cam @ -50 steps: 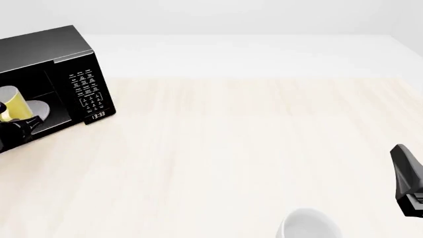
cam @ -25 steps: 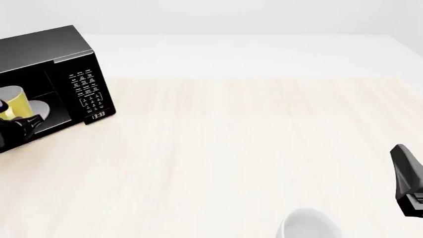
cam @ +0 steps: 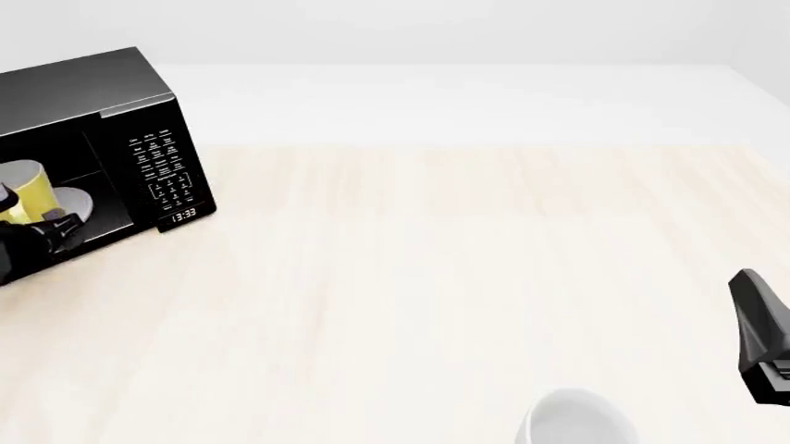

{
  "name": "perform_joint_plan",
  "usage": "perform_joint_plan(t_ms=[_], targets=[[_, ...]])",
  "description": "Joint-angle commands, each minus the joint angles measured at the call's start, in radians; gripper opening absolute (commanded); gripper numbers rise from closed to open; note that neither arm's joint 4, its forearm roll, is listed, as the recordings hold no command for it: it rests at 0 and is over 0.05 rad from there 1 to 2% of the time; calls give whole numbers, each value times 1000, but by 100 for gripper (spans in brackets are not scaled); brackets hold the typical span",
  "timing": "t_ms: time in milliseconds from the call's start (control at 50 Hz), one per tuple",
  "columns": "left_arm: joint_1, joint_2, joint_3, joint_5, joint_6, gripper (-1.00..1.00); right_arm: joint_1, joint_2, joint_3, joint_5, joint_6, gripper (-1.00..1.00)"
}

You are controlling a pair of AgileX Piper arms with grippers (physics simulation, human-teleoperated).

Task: Put the yellow and white mug in the microwave and close it.

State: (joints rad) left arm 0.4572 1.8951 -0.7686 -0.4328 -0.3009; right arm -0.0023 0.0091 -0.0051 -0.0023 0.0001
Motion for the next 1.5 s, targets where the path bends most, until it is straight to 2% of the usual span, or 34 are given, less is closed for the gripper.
perform_joint_plan(t_ms=[20, 440, 640, 840, 1160, 1500], targets=[[22, -3, -30, 39, 34, 100, 1, -1, 1, 0, 0, 100], [9, -83, 94, -1, 44, 100, 0, -1, 1, 0, 0, 100], [6, -193, 194, -9, 53, 100, 1, -2, 1, 0, 0, 100], [-19, -305, 252, 3, 54, 100, 0, -2, 1, 0, 0, 100], [-32, -514, 331, 45, 75, 100, 1, -2, 1, 0, 0, 100], [-46, -703, 395, 97, 134, 100, 0, -2, 1, 0, 0, 100]])
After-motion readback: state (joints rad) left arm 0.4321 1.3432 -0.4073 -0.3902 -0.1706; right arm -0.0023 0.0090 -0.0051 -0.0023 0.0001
